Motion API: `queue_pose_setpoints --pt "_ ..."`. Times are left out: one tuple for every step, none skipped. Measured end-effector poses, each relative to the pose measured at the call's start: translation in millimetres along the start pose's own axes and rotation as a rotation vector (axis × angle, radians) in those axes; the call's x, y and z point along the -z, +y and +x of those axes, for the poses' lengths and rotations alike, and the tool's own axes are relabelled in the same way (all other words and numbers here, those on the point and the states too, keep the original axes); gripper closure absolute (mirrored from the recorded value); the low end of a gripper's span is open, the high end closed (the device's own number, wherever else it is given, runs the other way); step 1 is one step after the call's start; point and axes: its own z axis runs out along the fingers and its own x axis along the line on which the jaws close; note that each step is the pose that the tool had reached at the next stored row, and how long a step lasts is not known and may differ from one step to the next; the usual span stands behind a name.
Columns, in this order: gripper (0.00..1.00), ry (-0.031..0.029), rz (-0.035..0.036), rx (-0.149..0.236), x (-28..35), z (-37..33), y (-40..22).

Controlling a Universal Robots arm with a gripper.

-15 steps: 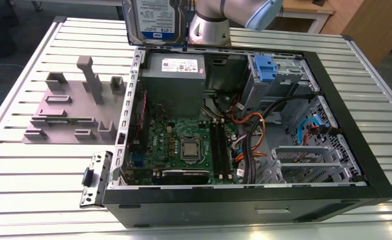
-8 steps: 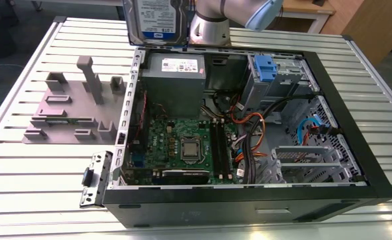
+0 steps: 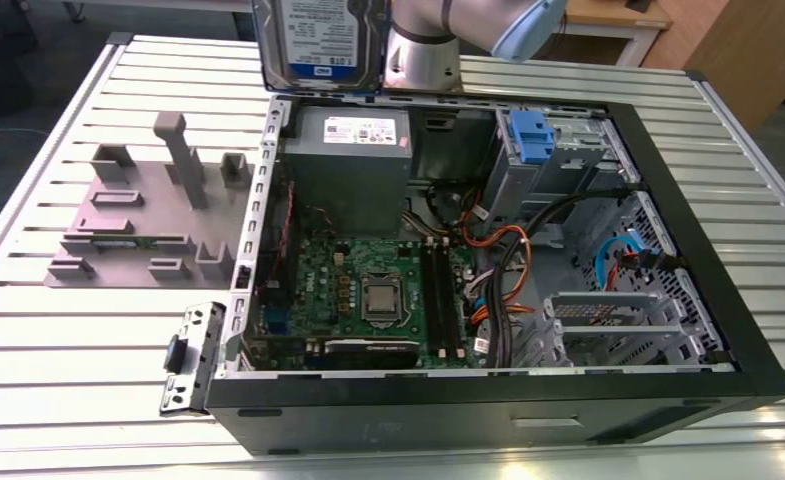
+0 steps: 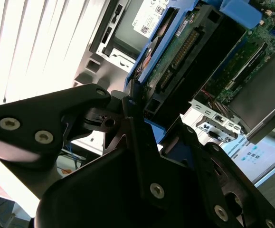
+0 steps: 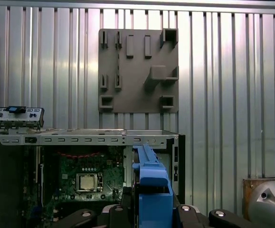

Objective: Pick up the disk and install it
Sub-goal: 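Pick up the disk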

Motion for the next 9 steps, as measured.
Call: queue_pose_setpoints --pt "0.64 0.0001 -0.0001 0.0 0.0 0.0 -0.8" --pt "0.64 0.0001 -0.0001 0.0 0.0 0.0 -1.5" --pt "0.64 0.0 0.0 0.0 0.0 0.0 -2.1" --pt "0.64 0.0 0.0 0.0 -0.1 0.0 -2.5" --pt "0.64 0.0 0.0 0.0 -0.1 0.0 -3.0" --pt "0.64 0.0001 -0.0001 0.0 -0.1 0.0 -3.4" --pt "0.64 0.0 0.0 0.0 -0.1 -0.1 -3.7" --pt "0.64 0.0001 -0.0001 0.0 -0.1 -0.1 -4.1" --pt "0.64 0.0001 -0.0001 0.0 -0.2 -0.1 -4.4"
